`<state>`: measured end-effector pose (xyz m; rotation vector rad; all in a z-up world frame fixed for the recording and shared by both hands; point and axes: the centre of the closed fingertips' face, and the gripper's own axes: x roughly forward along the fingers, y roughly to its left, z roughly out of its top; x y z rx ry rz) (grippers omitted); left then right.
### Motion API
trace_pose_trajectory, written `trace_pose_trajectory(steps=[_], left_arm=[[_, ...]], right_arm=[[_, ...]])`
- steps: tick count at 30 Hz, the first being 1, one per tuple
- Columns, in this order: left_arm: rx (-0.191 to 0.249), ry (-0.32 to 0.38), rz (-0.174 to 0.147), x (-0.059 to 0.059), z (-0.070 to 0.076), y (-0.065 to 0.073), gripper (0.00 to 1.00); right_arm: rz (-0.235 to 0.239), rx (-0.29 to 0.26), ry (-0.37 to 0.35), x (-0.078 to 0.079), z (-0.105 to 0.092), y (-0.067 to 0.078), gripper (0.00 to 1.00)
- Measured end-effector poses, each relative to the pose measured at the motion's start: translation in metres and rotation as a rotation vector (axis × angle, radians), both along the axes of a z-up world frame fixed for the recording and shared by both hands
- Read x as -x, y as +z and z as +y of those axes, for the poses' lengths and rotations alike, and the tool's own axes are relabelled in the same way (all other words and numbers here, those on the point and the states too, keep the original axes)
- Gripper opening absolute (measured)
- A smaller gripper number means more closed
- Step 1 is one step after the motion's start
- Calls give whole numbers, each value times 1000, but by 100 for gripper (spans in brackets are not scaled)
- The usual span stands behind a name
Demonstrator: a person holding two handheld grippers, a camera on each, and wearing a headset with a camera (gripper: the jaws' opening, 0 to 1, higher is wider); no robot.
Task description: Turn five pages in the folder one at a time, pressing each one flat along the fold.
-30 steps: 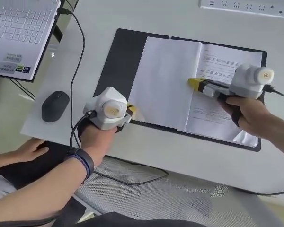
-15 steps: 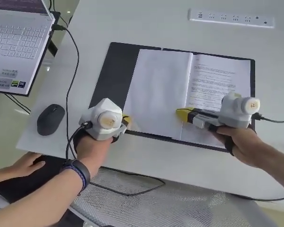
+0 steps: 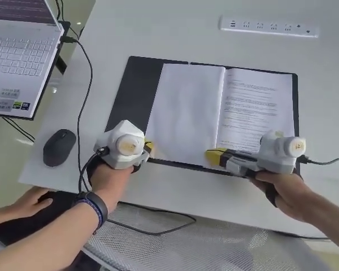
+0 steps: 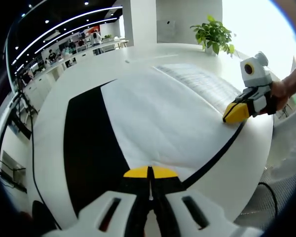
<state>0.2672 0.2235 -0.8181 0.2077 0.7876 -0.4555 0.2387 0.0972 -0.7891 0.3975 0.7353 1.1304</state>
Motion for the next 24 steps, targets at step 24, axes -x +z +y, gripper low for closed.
trace_pose_trajectory(steps=[24], left_arm=[[3,-21,8,-2,-1,0,0]], right_arm=[[40,45,-86,-1,-10,-15,0]])
